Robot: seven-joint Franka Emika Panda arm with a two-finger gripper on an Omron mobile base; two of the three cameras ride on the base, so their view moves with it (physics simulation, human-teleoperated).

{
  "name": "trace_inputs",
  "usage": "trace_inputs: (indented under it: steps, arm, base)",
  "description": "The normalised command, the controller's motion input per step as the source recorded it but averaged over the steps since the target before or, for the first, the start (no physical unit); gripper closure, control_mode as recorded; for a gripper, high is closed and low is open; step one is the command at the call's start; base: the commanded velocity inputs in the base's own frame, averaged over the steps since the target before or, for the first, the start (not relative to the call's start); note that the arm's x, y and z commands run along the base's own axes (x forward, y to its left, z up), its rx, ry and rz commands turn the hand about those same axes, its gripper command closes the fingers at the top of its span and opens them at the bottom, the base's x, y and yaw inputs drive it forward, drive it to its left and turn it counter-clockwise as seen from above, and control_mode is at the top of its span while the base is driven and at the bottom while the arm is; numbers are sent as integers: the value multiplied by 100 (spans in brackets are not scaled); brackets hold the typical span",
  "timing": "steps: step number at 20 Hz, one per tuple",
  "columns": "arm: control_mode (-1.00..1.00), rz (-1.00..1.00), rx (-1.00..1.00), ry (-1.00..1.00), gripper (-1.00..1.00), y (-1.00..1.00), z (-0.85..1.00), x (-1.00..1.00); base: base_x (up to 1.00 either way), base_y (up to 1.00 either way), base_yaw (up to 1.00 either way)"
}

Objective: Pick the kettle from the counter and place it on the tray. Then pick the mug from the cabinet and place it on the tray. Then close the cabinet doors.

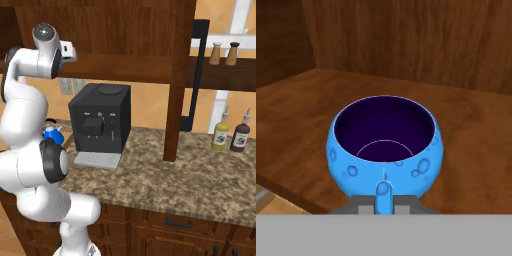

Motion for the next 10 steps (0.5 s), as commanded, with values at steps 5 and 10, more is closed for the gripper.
trace_inputs:
  steps: [5, 10]
  arm:
    - [-100, 17, 0, 0, 100, 0, 0, -100]
    - [-100, 28, -2, 11, 100, 0, 0, -100]
  base:
    - [0, 0, 0]
    - [0, 0, 0]
